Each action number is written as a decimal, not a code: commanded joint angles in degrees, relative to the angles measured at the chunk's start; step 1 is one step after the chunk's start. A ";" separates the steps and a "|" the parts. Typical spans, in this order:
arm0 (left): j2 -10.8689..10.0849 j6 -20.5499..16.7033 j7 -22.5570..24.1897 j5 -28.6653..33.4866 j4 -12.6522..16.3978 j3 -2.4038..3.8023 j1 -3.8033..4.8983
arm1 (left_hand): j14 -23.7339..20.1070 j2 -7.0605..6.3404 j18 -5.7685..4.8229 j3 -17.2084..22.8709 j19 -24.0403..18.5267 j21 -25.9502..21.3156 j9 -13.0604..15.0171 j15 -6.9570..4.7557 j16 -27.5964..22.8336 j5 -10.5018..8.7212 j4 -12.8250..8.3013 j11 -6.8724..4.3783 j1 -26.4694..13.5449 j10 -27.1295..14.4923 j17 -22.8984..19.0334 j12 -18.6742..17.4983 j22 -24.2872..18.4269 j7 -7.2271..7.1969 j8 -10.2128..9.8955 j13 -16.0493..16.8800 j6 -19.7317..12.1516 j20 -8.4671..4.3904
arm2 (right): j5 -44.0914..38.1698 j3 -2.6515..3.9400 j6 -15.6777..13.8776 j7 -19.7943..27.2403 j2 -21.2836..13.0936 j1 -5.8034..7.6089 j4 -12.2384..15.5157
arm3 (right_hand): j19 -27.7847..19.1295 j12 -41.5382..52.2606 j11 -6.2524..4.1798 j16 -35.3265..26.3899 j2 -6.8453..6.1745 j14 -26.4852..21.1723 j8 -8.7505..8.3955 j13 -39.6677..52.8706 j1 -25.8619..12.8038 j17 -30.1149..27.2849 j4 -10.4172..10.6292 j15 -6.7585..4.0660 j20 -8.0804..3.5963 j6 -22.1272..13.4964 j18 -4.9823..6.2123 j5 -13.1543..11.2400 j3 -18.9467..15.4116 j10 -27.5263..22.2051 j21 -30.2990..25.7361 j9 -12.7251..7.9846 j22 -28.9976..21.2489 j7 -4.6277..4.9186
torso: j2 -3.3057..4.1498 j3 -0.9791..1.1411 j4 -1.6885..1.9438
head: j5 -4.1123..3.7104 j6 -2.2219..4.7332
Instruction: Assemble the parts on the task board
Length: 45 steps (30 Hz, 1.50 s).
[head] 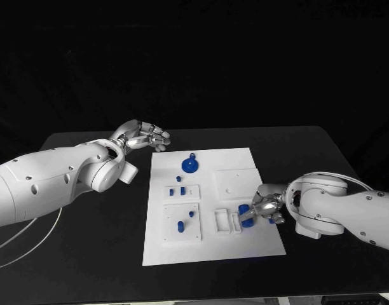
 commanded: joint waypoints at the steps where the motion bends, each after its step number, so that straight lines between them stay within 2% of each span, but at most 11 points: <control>1: 0.01 0.85 0.34 0.31 0.09 0.03 0.01 | 0.22 -0.10 0.73 0.01 0.34 -0.22 -0.04 0.09 -0.29 -0.19 0.48 0.10 -0.67 -0.27 0.07 0.26 0.09 0.03 0.29 -0.09 -0.55 0.04 | -1.50 -0.30 -0.94 -0.41 0.37 -0.48 -0.16 | -0.24 -0.26 -0.01 0.15 0.04 -0.03 -0.61 0.09 -0.47 0.10 0.13 -0.20 -0.09 -0.37 3.50 -0.40 -0.31 0.37 0.34 -0.32 0.92 0.01 | 0.00 -0.04 0.03 | 0.09 -0.08; 7: 0.04 0.97 0.28 0.31 0.08 0.03 0.01 | 0.22 -0.10 0.73 0.00 0.33 -0.23 -0.05 0.10 -0.30 -0.19 0.49 0.10 -0.69 -0.26 0.08 0.26 0.10 0.03 0.29 -0.09 -0.56 0.04 | -1.49 -0.30 -0.51 -0.41 0.99 -0.52 -0.41 | -0.27 -0.30 -0.01 0.14 0.02 -0.03 -0.66 0.15 -0.60 0.10 0.20 -0.21 -0.09 -0.39 3.50 -0.46 -0.36 0.37 0.35 -0.31 0.91 0.01 | 0.00 -0.05 0.00 | 0.21 -0.10; 12: 0.07 1.07 0.21 0.31 0.05 0.03 0.01 | 0.21 -0.09 0.73 -0.01 0.33 -0.24 -0.05 0.10 -0.32 -0.20 0.52 0.10 -0.72 -0.26 0.11 0.26 0.11 0.03 0.30 -0.11 -0.56 0.04 | -1.18 -0.31 -0.29 -0.15 1.52 -1.08 -0.72 | -0.32 -0.39 -0.01 0.11 0.09 -0.04 -0.75 0.22 -0.55 0.09 0.18 -0.20 -0.11 -0.44 3.50 -0.40 -0.31 0.37 0.35 -0.31 0.90 0.01 | -0.01 -0.04 0.03 | 0.13 -0.17; 19: 0.00 1.19 0.10 0.31 0.06 0.03 0.01 | 0.21 -0.09 0.73 -0.02 0.33 -0.26 -0.05 0.10 -0.36 -0.20 0.56 0.10 -0.75 -0.27 0.15 0.25 0.13 0.04 0.30 -0.13 -0.58 0.04 | 0.11 -0.31 0.14 0.05 1.92 -1.54 -1.09 | -0.39 -0.70 0.03 0.04 0.31 0.00 -0.97 0.57 0.12 0.05 -0.29 -0.16 -0.07 -0.37 3.50 0.74 0.12 0.47 0.51 -0.22 0.89 0.05 | 0.00 -0.04 -0.01 | 0.23 -0.33; 30: -0.05 1.30 0.02 0.31 0.08 0.03 0.01 | 0.21 -0.06 0.74 -0.01 0.33 -0.28 -0.06 0.10 -0.40 -0.19 0.57 0.10 -0.73 -0.27 0.20 0.25 0.16 0.03 0.30 -0.15 -0.59 0.04 | 0.71 -0.32 -1.08 0.61 1.83 -1.57 -1.37 | -0.38 -1.21 0.03 -0.07 0.91 0.16 -1.11 1.13 1.96 -0.03 -1.62 -0.13 0.23 0.24 3.50 1.61 1.42 0.81 0.83 0.01 0.86 0.03 | 0.01 -0.03 -0.05 | 0.32 -0.54; 32: -0.04 1.30 0.01 0.31 0.05 0.03 0.01 | 0.21 -0.06 0.74 0.00 0.33 -0.29 -0.06 0.10 -0.41 -0.19 0.57 0.10 -0.73 -0.27 0.21 0.25 0.16 0.03 0.30 -0.15 -0.59 0.04 | 1.09 -0.32 -1.27 0.61 1.61 -1.57 -1.33 | -0.30 -1.42 -0.04 -0.11 1.20 0.23 -1.07 1.32 2.69 -0.08 -1.61 -0.18 0.39 0.68 3.50 0.96 2.67 1.00 0.93 0.11 0.82 -0.05 | 0.01 -0.03 -0.05 | 0.32 -0.54; 33: -0.05 1.30 0.01 0.31 0.06 0.03 0.01 | 0.21 -0.06 0.74 0.00 0.33 -0.29 -0.06 0.10 -0.41 -0.19 0.57 0.10 -0.73 -0.27 0.21 0.25 0.16 0.03 0.30 -0.15 -0.59 0.04 | 1.19 -0.32 -1.40 0.61 1.53 -1.57 -1.30 | -0.25 -1.63 -0.11 -0.16 1.40 0.30 -1.07 1.48 3.19 -0.14 -1.08 -0.24 0.56 1.08 3.50 -0.49 4.21 1.18 0.98 0.18 0.76 -0.12 | 0.00 -0.03 -0.05 | 0.35 -0.53; 36: -0.08 1.34 -0.02 0.31 0.06 0.03 0.01 | 0.21 -0.06 0.74 -0.01 0.33 -0.30 -0.06 0.10 -0.42 -0.19 0.58 0.10 -0.73 -0.27 0.22 0.26 0.17 0.03 0.31 -0.16 -0.59 0.04 | 1.71 -0.31 -2.13 0.74 1.20 -1.56 -1.09 | -0.06 -2.21 -0.19 -0.22 0.10 0.46 -1.28 2.00 4.20 -0.24 0.93 -0.31 0.84 1.78 3.50 -4.51 8.88 1.65 1.18 0.32 0.69 -0.25 | 0.00 -0.01 -0.02 | 0.38 -0.52; 37: -0.08 1.36 -0.02 0.31 0.06 0.03 0.01 | 0.21 -0.05 0.74 -0.01 0.33 -0.30 -0.06 0.10 -0.42 -0.19 0.58 0.10 -0.74 -0.27 0.23 0.26 0.17 0.03 0.31 -0.16 -0.58 0.04 | 2.30 -0.31 -2.50 0.84 1.08 -1.56 -0.98 | 0.04 -2.40 -0.24 -0.22 -0.72 0.54 -1.34 2.19 4.53 -0.27 2.08 -0.36 0.89 2.04 3.50 -6.09 11.20 1.84 1.22 0.37 0.64 -0.30 | -0.01 -0.01 -0.03 | 0.39 -0.52; 38: -0.09 1.32 -0.02 0.31 0.07 0.03 0.01 | 0.21 -0.05 0.74 -0.01 0.33 -0.30 -0.06 0.10 -0.43 -0.19 0.58 0.10 -0.74 -0.27 0.23 0.26 0.18 0.03 0.31 -0.16 -0.58 0.04 | 3.08 -0.31 -2.81 0.91 0.89 -1.56 -0.77 | 0.23 -2.60 -0.29 -0.19 -1.75 0.62 -1.40 2.46 4.69 -0.29 3.20 -0.39 0.97 2.35 3.50 -6.49 13.49 2.07 1.39 0.48 0.65 -0.31 | -0.01 0.00 -0.05 | 0.40 -0.51; 45: -0.12 1.31 -0.02 0.31 0.08 0.03 0.01 | 0.22 -0.04 0.74 0.00 0.33 -0.32 -0.06 0.10 -0.45 -0.18 0.59 0.10 -0.73 -0.26 0.26 0.26 0.19 0.03 0.32 -0.18 -0.58 0.04 | 6.79 -0.28 -4.79 0.93 -0.18 -1.15 0.90 | 0.49 -2.79 -0.46 -0.06 -1.62 0.72 -1.19 2.83 4.76 -0.27 3.66 -0.53 1.04 3.11 3.50 -6.52 15.37 2.46 1.79 0.81 0.75 -0.51 | 0.00 0.00 -0.07 | 0.45 -0.53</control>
